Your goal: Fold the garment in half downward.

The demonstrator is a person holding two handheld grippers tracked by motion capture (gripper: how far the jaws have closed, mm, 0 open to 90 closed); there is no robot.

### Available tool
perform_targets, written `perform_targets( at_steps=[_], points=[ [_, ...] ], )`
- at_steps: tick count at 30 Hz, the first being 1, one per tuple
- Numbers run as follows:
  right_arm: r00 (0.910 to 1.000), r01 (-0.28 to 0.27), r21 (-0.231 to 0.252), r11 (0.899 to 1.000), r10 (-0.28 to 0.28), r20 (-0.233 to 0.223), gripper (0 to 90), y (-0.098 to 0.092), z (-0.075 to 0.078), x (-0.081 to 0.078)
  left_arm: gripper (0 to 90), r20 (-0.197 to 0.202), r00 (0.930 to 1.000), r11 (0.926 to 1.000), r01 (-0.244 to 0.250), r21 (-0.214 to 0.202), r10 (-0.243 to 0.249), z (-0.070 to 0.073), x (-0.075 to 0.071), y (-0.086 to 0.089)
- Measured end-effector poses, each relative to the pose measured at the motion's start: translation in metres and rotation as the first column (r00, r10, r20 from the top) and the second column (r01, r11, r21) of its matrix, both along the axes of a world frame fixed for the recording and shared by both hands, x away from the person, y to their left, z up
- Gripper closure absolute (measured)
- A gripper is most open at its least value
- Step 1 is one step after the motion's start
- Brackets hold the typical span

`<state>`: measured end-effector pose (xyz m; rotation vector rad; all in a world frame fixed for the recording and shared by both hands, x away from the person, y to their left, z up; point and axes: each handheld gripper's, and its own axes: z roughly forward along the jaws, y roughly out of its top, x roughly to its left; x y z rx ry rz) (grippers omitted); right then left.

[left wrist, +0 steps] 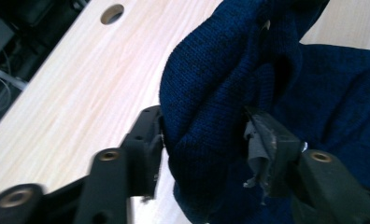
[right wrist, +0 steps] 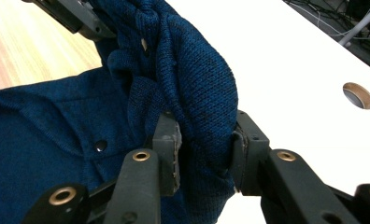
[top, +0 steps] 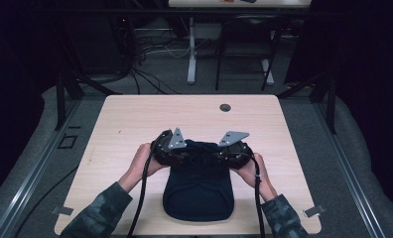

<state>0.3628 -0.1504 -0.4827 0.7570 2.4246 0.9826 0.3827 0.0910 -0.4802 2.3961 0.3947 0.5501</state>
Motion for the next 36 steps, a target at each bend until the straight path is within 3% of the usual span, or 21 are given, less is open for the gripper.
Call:
perform_targets(
  at_steps=[7,12,14,23,36],
  points=[
    [0.9999,-0.015,0.003,1.000,0.015,0.007,66.5,-0.001,-0.001,-0.006,41.6,-0.039,0.9992,0.9999,0.006,-0.009,-0.006,-0.008,-0.004,0.003],
    [0.9995,-0.027,-0.008,1.000,0.027,-0.016,65.6,-0.003,-0.002,-0.009,60.4,-0.043,0.9989,0.9995,0.020,-0.023,-0.021,-0.013,-0.008,0.007],
    [0.9993,-0.028,-0.001,1.000,0.028,-0.024,64.9,-0.005,-0.003,-0.011,63.3,-0.045,0.9985,0.9989,0.030,-0.037,-0.032,-0.014,-0.010,0.007],
    [0.9982,-0.040,-0.013,0.999,0.039,-0.044,63.8,-0.005,-0.006,-0.019,63.8,-0.018,0.9996,0.9993,0.023,-0.028,-0.023,-0.018,-0.021,0.006],
    [0.9943,-0.049,-0.013,0.999,0.047,-0.096,64.2,-0.008,-0.015,-0.033,65.0,-0.037,0.9985,0.9984,0.040,-0.040,-0.041,-0.025,-0.037,0.006]
  ],
)
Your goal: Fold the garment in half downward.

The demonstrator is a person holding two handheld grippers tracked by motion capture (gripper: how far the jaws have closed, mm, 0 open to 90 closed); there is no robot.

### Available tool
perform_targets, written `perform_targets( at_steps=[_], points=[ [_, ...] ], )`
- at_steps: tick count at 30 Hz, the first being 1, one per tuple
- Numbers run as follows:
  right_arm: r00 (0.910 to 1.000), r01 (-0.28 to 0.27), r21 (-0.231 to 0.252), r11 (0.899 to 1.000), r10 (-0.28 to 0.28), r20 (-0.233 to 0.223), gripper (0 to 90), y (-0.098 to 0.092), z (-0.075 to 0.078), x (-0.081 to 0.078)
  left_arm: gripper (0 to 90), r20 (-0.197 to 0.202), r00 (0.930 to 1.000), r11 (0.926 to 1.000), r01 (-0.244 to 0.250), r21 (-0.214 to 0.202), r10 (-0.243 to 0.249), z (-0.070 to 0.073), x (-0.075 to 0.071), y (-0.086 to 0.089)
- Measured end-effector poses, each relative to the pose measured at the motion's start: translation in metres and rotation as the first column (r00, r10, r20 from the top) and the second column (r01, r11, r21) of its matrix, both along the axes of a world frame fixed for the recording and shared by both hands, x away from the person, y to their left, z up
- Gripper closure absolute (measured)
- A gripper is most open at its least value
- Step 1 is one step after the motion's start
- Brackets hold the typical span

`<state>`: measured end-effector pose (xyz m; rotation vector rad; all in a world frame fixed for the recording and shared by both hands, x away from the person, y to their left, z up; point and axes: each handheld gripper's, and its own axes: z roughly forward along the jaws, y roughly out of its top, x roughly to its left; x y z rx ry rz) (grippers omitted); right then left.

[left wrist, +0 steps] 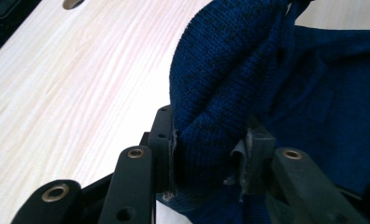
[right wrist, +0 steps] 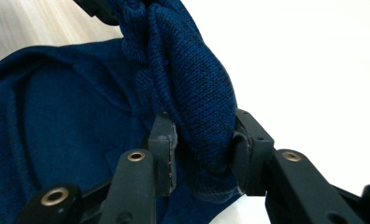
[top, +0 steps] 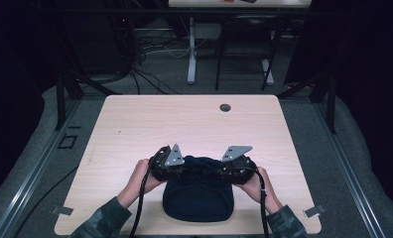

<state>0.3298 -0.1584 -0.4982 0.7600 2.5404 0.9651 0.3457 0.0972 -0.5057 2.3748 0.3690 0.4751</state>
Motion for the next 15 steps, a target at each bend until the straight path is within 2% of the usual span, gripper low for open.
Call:
perform_targets(
  at_steps=[10,15],
  points=[
    [0.9995,-0.013,-0.001,1.000,0.013,-0.031,64.3,0.000,-0.008,-0.010,65.3,-0.050,0.9987,0.9986,0.008,-0.052,-0.010,-0.014,-0.011,0.007],
    [0.9987,-0.019,-0.011,1.000,0.019,-0.047,64.6,0.000,-0.011,-0.013,65.3,-0.056,0.9982,0.9989,0.018,-0.044,-0.020,-0.016,-0.016,0.007]
  ],
)
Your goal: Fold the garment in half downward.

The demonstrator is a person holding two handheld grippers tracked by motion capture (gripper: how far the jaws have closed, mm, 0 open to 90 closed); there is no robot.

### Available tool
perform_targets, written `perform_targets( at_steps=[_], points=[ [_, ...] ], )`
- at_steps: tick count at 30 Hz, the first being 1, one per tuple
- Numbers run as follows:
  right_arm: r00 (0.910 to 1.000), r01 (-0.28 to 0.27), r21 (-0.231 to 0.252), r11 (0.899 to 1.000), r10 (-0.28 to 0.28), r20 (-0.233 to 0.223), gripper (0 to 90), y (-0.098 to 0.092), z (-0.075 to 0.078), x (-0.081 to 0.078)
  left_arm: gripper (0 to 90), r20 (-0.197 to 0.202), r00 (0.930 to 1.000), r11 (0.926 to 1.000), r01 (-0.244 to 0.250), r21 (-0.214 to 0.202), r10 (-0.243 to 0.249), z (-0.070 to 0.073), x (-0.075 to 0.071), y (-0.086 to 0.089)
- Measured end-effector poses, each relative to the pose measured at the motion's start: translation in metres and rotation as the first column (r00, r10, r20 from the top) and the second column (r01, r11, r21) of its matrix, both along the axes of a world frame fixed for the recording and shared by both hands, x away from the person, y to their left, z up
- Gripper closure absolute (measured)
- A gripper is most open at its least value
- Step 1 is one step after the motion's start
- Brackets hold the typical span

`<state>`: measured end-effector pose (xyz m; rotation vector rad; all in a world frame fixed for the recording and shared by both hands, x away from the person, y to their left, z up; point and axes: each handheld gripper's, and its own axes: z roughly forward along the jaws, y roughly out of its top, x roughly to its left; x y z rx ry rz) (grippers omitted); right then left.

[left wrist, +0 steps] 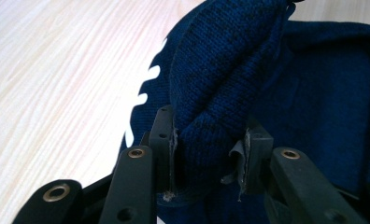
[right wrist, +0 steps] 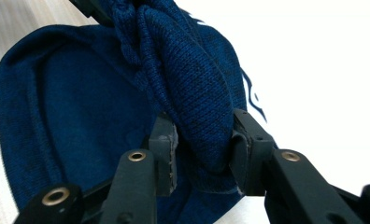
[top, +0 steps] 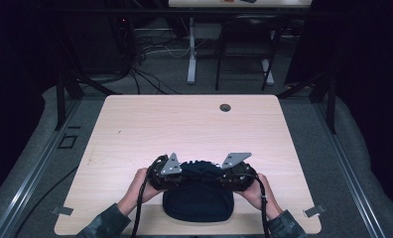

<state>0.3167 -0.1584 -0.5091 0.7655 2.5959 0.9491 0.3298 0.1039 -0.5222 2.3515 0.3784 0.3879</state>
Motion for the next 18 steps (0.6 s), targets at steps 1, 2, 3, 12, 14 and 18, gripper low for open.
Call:
perform_targets(
  at_steps=[1,2,3,12,14,18],
  points=[
    [1.0000,0.002,0.001,1.000,-0.002,-0.006,64.6,0.000,-0.003,-0.003,65.3,0.000,1.0000,1.0000,0.000,-0.002,0.000,-0.002,-0.003,0.000],
    [1.0000,0.002,0.001,1.000,-0.002,-0.006,64.6,0.000,-0.003,-0.003,65.2,0.000,1.0000,1.0000,0.000,-0.002,0.000,-0.002,-0.003,0.000],
    [1.0000,-0.001,0.003,1.000,0.001,-0.005,64.5,0.000,-0.004,-0.004,65.2,-0.005,1.0000,1.0000,0.004,-0.001,-0.004,-0.003,-0.004,0.000],
    [0.9994,-0.011,-0.027,1.000,0.010,-0.034,64.1,0.002,-0.016,-0.010,65.2,-0.015,0.9999,1.0000,0.000,0.005,0.000,-0.015,-0.014,0.000],
    [0.9994,-0.009,-0.030,1.000,0.008,-0.034,64.1,0.002,-0.017,-0.012,65.2,-0.019,0.9998,0.9999,0.001,0.011,-0.001,-0.018,-0.015,0.000],
    [0.9996,-0.012,-0.057,0.998,0.011,-0.028,64.6,0.005,-0.024,-0.013,65.3,-0.016,0.9998,0.9996,-0.011,0.026,0.012,-0.025,-0.014,-0.001]
  ],
)
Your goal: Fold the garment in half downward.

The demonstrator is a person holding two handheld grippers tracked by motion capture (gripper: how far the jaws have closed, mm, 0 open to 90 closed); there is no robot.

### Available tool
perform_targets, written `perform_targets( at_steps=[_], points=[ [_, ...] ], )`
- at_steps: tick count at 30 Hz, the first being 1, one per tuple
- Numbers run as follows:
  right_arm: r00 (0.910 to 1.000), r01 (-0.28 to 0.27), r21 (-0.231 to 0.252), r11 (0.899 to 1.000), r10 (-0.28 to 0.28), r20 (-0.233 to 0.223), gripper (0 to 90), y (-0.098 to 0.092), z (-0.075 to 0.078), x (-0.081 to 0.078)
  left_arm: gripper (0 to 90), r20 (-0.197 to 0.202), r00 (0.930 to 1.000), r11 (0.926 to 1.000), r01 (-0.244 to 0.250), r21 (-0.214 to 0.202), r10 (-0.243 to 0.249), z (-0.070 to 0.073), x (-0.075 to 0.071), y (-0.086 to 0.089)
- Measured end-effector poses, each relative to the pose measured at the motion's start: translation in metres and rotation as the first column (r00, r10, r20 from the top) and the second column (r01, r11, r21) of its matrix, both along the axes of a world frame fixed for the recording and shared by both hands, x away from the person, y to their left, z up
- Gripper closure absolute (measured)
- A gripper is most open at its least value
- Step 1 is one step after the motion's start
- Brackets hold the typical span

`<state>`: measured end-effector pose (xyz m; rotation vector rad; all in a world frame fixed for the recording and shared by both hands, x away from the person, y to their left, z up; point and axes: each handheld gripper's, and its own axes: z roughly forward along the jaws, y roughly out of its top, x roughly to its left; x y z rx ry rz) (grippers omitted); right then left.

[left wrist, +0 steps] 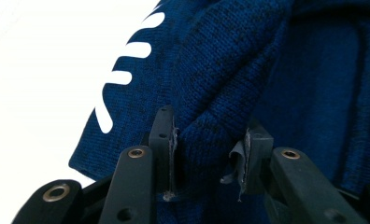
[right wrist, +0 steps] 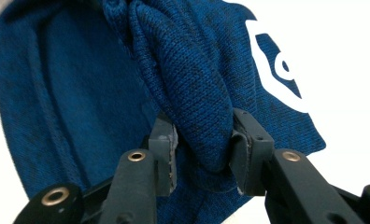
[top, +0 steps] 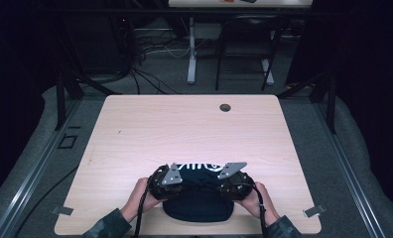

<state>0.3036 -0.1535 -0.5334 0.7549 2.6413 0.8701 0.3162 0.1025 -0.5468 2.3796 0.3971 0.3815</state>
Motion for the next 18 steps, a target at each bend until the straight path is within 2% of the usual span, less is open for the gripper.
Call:
perform_targets(
  at_steps=[1,5,6,10,16,18],
  points=[
    [1.0000,0.000,0.000,1.000,0.000,0.000,64.6,0.000,0.000,0.000,65.3,0.000,1.0000,1.0000,0.000,0.000,0.000,0.000,0.000,0.000],
    [0.9983,0.031,-0.011,0.999,-0.030,0.050,64.9,0.003,-0.004,0.007,65.3,0.007,0.9991,0.9991,-0.042,-0.002,0.042,-0.008,0.008,-0.003],
    [0.9978,0.032,-0.032,0.999,-0.030,0.059,64.8,0.004,-0.005,0.009,65.3,0.007,0.9991,0.9991,-0.042,-0.002,0.042,-0.008,0.008,-0.003],
    [0.9946,0.048,-0.064,0.997,-0.042,0.095,64.8,0.007,-0.007,0.017,64.9,0.007,0.9978,0.9978,-0.066,-0.010,0.066,-0.012,0.015,-0.004],
    [0.9945,0.054,-0.044,0.998,-0.050,0.092,64.7,0.006,-0.011,0.021,65.1,-0.015,0.9985,0.9985,-0.054,-0.007,0.054,-0.014,0.017,-0.003],
    [0.9949,0.051,-0.052,0.997,-0.047,0.089,64.5,0.006,-0.011,0.020,65.0,-0.015,0.9983,0.9984,-0.056,-0.008,0.056,-0.015,0.016,-0.003]
  ],
)
